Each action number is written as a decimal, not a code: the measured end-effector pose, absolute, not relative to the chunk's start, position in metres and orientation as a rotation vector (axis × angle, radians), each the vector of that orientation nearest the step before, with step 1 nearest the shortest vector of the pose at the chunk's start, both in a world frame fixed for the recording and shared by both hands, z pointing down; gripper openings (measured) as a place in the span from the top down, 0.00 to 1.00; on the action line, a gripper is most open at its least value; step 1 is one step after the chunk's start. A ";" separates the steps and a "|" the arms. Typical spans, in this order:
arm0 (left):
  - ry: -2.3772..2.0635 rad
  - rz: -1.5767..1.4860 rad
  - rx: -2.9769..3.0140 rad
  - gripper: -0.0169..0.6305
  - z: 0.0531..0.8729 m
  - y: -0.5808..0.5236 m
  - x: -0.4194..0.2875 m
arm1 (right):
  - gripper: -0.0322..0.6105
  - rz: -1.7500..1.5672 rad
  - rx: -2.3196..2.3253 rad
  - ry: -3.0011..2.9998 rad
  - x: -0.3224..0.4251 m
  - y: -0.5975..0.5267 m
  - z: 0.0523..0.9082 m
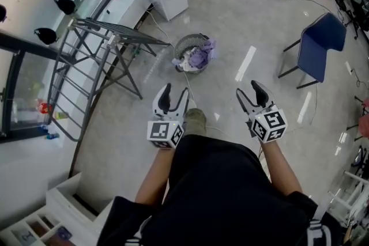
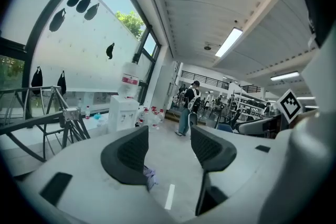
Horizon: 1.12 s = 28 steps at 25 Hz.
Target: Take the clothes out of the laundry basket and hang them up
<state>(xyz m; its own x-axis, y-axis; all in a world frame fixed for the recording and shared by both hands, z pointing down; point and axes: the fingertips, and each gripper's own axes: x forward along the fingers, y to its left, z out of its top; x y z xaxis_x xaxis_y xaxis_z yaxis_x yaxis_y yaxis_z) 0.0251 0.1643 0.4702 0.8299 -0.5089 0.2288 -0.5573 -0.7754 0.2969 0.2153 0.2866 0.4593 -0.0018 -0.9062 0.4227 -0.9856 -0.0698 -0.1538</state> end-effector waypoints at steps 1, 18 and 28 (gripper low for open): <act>-0.815 0.186 2.654 0.61 0.470 0.149 0.025 | 0.61 0.618 2.046 -2.015 0.215 0.266 0.458; -0.935 0.158 2.520 0.61 0.499 -0.007 -0.030 | 0.61 0.668 1.704 -2.041 0.171 0.060 0.504; -1.058 0.140 2.404 0.62 0.526 -0.020 -0.022 | 0.60 0.692 1.448 -1.941 0.203 0.009 0.605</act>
